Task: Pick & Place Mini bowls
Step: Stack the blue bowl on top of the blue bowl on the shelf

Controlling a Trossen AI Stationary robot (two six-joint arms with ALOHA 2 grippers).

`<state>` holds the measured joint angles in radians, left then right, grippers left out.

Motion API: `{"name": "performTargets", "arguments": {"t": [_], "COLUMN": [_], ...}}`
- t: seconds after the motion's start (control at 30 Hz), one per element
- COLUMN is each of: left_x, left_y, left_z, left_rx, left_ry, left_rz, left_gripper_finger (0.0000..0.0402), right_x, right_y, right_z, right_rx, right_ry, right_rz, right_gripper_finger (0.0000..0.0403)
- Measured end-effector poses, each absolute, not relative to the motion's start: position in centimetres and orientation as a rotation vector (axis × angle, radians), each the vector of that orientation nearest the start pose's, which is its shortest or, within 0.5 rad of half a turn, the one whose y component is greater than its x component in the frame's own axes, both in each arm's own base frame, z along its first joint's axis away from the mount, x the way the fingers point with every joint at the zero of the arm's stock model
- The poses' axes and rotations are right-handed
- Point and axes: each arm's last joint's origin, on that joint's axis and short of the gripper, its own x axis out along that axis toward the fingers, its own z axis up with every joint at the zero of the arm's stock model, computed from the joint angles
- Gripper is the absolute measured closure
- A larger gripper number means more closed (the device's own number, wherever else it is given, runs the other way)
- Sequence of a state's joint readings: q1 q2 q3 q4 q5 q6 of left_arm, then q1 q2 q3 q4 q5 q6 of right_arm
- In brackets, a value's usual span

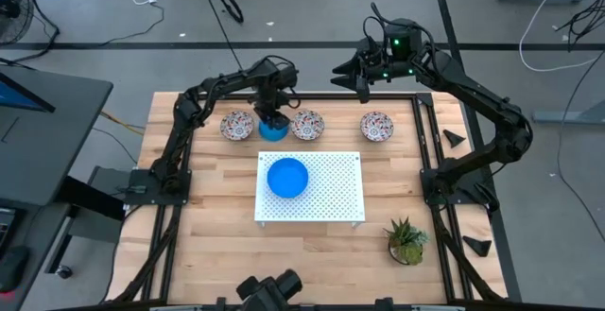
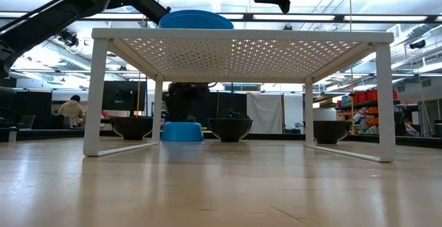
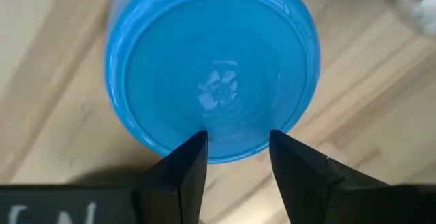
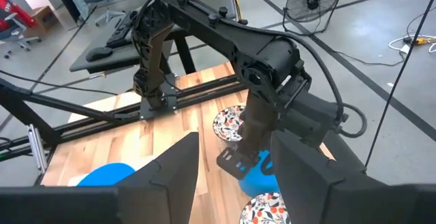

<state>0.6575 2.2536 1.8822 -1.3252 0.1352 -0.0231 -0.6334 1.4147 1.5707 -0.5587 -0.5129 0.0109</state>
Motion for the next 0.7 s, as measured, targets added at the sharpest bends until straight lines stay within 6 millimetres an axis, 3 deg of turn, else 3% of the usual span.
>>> {"name": "performTargets", "arguments": {"t": [0.7], "left_x": [35.6], "left_y": [27.7], "left_z": [18.0], "left_rx": [-0.623], "left_ry": [1.314], "left_rz": [0.489], "left_gripper_finger": [0.0236], "right_x": [24.8], "right_y": [-16.4], "right_z": [42.5], "right_rx": [0.239], "right_ry": [0.343], "right_rz": [-0.122], "right_gripper_finger": [0.0218]}}
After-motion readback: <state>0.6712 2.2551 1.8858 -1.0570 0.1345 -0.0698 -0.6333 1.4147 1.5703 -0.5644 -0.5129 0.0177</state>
